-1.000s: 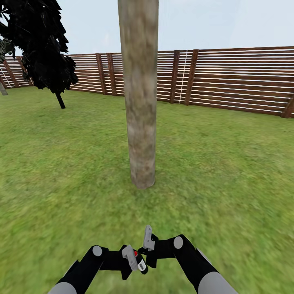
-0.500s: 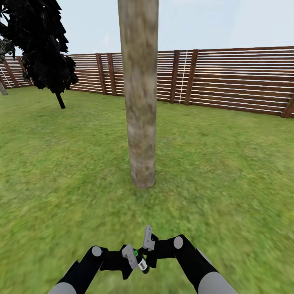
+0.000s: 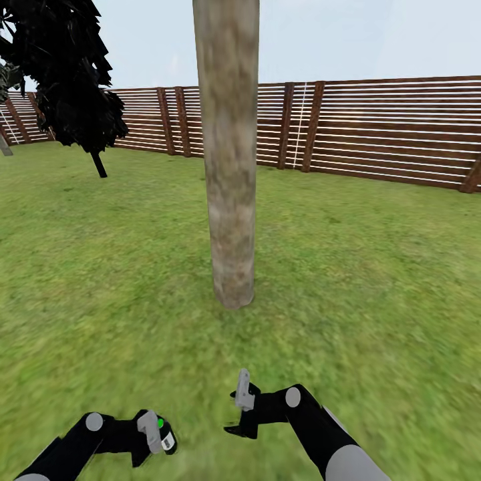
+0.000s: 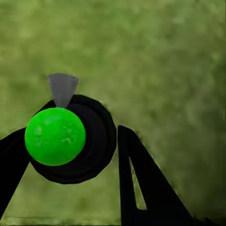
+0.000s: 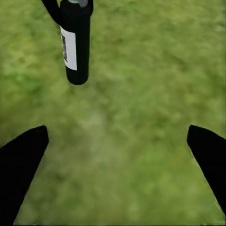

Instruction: In the garden, pick up the pesticide atomizer on the floor and spray pesticide onto both trees until each tree trunk is fully covered.

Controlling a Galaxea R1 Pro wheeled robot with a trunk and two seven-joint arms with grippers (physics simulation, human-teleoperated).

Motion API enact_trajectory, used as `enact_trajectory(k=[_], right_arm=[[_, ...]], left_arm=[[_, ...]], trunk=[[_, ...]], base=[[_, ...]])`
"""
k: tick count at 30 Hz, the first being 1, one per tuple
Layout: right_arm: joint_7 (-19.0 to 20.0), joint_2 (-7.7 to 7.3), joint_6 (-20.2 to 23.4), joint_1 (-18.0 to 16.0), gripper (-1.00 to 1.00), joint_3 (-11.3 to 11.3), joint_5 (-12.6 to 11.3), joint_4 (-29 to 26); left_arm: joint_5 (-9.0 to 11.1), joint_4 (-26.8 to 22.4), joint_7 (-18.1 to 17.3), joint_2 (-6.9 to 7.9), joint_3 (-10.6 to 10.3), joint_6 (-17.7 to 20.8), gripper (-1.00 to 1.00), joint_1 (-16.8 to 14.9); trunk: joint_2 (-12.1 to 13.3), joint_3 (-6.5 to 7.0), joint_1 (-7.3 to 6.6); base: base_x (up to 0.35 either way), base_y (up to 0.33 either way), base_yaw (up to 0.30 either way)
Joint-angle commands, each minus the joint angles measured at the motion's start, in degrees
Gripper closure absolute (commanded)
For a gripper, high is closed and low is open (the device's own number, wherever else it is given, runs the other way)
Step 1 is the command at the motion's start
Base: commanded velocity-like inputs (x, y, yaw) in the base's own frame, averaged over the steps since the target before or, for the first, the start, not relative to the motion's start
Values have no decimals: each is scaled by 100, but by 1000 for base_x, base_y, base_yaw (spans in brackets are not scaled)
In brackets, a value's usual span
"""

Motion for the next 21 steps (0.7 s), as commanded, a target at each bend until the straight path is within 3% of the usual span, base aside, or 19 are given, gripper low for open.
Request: enact_trajectory(k=[1,3,5,7,9,10,11,12,13,15,16,17,19,21], right_arm=[[5,-4,-38,-2,-100,-7,58,-2],[-6,-31,-42,-2,-100,-23,58,17],[-37,-219,-54,8,-100,-25,59,85],[-197,-619,-65,13,-100,-47,26,474],[-745,-1023,-78,17,-100,-285,-122,1097],[-1257,-1247,-81,20,-100,-607,-292,1456],[-1637,-1360,-83,22,-100,-867,-422,1664],[-2220,-1477,-84,23,-100,-1268,-600,1948],[-2612,-1523,-89,24,-100,-1507,-692,2122],[-3910,-1583,-144,29,-100,-2063,-876,2557],[-4968,-1587,-317,32,-100,-2437,-1135,2693],[-5554,-1591,-508,33,-100,-2677,-1398,2729],[-5991,-1608,-714,33,-100,-2854,-1700,2752],[-6192,-1650,-819,49,-100,-2938,-1904,2767]], left_arm=[[-35,-7,6,91,-11,-62,100,7],[-50,24,12,262,-20,-63,100,20],[-58,97,87,351,-3,-56,100,23],[-32,139,544,399,135,-20,100,25],[-5,159,1110,381,411,26,100,24],[7,164,1425,349,598,61,100,23],[14,165,1603,303,717,117,100,22],[28,167,1804,193,886,313,100,22],[43,166,1922,97,1005,531,100,19],[115,145,2390,-224,1382,1440,100,7],[230,105,2805,-480,1565,2025,100,-34],[341,93,3026,-645,1611,2346,100,-61],[451,86,3184,-873,1630,2880,100,-88],[500,43,3260,-1150,1615,3502,100,-103]], trunk=[[-2,-5,-1],[-2,-5,-1],[-2,-5,-1],[-2,-5,-1],[-2,-5,-1],[-2,-5,-1],[-2,-5,-1],[-2,-5,-1],[-2,-5,-1],[-2,-5,-1],[-2,-5,-1],[-2,-5,-1],[-2,-5,-1],[-2,-5,-1]], base=[[0,0,0],[0,0,0],[0,0,0],[0,0,0],[0,0,0],[0,0,0],[0,0,0],[0,0,0],[0,0,0],[0,0,0],[0,0,0],[0,0,0],[0,0,0],[0,0,0]])
